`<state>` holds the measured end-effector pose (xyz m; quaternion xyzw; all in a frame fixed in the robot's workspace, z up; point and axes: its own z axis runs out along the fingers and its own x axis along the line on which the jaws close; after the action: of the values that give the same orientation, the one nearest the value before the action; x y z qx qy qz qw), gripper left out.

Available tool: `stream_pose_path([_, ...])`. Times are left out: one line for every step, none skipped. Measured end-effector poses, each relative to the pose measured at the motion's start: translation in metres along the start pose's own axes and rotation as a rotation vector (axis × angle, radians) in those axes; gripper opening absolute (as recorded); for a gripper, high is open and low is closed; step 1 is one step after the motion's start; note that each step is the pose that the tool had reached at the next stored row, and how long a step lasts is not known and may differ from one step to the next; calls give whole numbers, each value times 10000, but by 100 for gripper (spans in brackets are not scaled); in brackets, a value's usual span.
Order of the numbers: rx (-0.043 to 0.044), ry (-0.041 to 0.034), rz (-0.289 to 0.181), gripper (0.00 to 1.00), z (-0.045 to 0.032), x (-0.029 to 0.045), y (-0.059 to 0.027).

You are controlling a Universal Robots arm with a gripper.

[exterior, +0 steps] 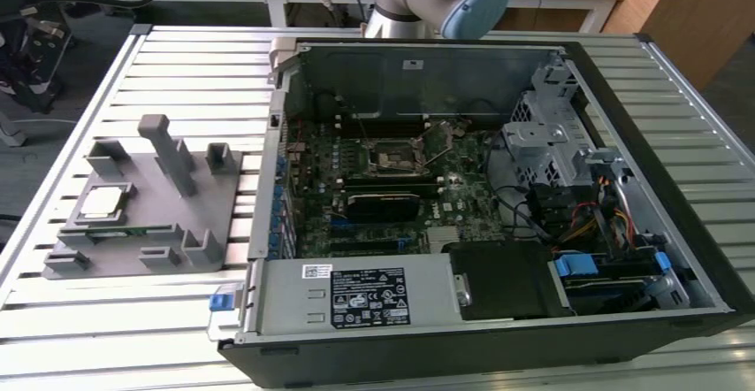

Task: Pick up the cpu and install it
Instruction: 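Reach for the cpu, then pick up the cpu and move it towards the insertion slot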

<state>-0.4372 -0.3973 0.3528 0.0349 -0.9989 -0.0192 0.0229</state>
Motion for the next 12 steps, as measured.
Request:
stream_pose_path([0,0,0,11,1,13,1])
stream_pose_path([0,-1,-1,11,3,24,2])
stream_pose_path([0,-1,0,11,4,34,2])
stream_pose_path([0,0,0,11,5,43,3])
stream_pose_path([0,0,-1,11,6,53,3])
stream_pose_path([0,0,0,11,7,61,4])
stream_pose_path([0,-1,-1,11,9,69,4])
stream_pose_path([0,0,-1,11,9,75,5])
stream_pose_path([0,0,-1,11,10,82,5])
stream_pose_path([0,0,-1,11,11,87,6])
stream_pose_path([0,0,-2,11,11,92,6])
stream_pose_path([1,1,-2,11,12,96,6])
